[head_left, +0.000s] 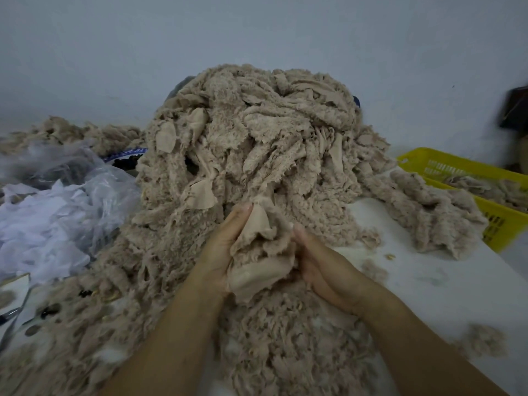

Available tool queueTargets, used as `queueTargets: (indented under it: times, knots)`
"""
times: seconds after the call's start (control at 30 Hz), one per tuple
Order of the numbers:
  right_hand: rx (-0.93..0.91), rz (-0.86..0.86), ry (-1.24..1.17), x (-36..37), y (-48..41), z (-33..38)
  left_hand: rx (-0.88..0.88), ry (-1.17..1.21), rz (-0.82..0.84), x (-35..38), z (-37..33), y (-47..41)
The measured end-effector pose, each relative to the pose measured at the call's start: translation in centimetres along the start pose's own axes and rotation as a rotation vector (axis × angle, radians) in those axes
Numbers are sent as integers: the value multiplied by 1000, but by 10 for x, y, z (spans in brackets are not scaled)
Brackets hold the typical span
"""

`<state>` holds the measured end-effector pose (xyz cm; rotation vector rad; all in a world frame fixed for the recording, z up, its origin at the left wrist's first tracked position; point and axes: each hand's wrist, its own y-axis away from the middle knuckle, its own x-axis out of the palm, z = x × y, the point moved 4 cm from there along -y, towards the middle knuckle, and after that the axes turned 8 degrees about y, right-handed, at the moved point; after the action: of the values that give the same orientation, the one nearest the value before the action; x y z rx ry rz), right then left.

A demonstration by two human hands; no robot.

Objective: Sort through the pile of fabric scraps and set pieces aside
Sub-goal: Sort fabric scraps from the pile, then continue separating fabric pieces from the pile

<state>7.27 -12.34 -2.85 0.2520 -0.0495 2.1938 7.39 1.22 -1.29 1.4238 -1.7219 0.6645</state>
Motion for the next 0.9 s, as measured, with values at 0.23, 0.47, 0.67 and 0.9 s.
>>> queueTargets:
  times: [0.23,0.47,0.67,0.9]
  knots:
    - [-68,-138,-64,-5,-4,0,102,-498,-60,-3,11,-4]
    - [-168,-399,-226,-27,-3,14,118,-818,51,13,19,2]
    - [-156,-643,-139,-38,1,14,142,-822,60,17,26,2]
    - [-87,-837,262,-54,10,10,116,-644,-94,2,12,-1]
